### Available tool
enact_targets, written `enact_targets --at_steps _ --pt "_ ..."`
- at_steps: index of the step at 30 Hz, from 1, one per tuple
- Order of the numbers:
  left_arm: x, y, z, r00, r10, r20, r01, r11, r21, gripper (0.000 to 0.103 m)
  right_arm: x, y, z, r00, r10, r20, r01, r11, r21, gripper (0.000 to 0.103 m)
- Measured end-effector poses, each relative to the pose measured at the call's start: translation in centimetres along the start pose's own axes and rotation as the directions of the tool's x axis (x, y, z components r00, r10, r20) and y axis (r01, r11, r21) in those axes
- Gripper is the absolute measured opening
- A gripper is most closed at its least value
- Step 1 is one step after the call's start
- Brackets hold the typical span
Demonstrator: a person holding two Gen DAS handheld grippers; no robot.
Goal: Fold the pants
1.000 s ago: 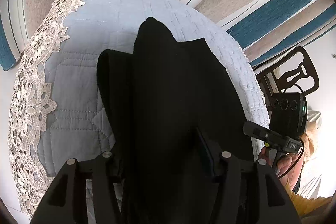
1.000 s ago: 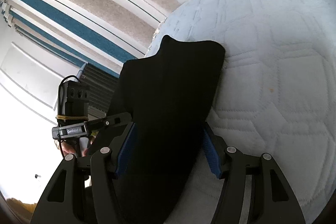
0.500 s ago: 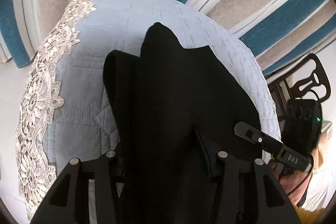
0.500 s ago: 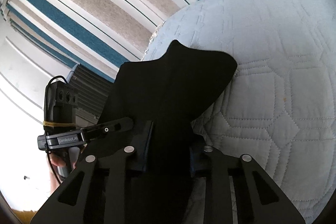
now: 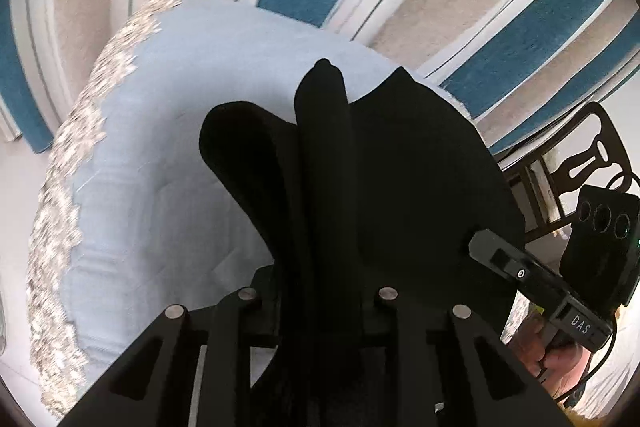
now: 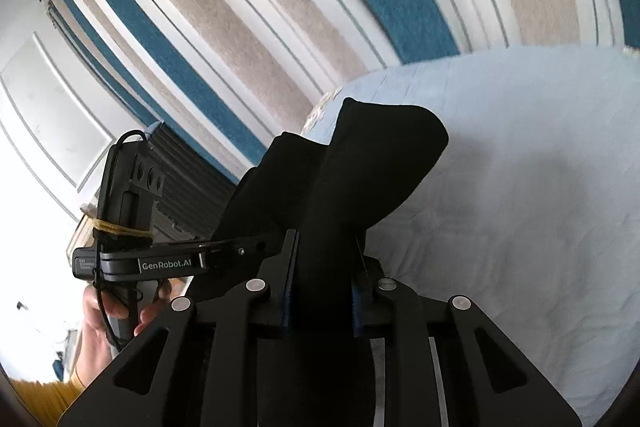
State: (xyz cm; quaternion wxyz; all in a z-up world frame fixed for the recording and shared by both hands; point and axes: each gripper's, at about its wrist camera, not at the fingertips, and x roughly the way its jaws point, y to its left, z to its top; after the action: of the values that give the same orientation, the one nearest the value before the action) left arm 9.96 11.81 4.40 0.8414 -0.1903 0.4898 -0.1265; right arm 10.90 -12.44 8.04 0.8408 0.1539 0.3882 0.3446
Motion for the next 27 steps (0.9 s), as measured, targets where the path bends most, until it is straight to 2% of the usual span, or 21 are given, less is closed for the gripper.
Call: enact_targets --at_steps 5,12,27 --pt "1.4 -3.4 2.1 1.000 -0.023 0.005 0.023 0.999 0.041 0.026 -2.3 -2.0 2.0 0.999 -0.031 0.022 0.031 1.000 0.000 0.021" --pt "6.1 -7.5 5.4 0.996 -0.092 -0.019 0.093 0.995 0.047 0.026 -4.9 -6.2 5.5 0.993 -0.111 0.035 0.111 0.994 -0.013 0.021" --pt "15.3 -15.1 11.8 0.990 -0.123 -0.065 0.130 0.986 0.105 0.026 -7.6 -16.0 10.3 0.971 -0.233 0.052 0.234 0.972 -0.017 0.021"
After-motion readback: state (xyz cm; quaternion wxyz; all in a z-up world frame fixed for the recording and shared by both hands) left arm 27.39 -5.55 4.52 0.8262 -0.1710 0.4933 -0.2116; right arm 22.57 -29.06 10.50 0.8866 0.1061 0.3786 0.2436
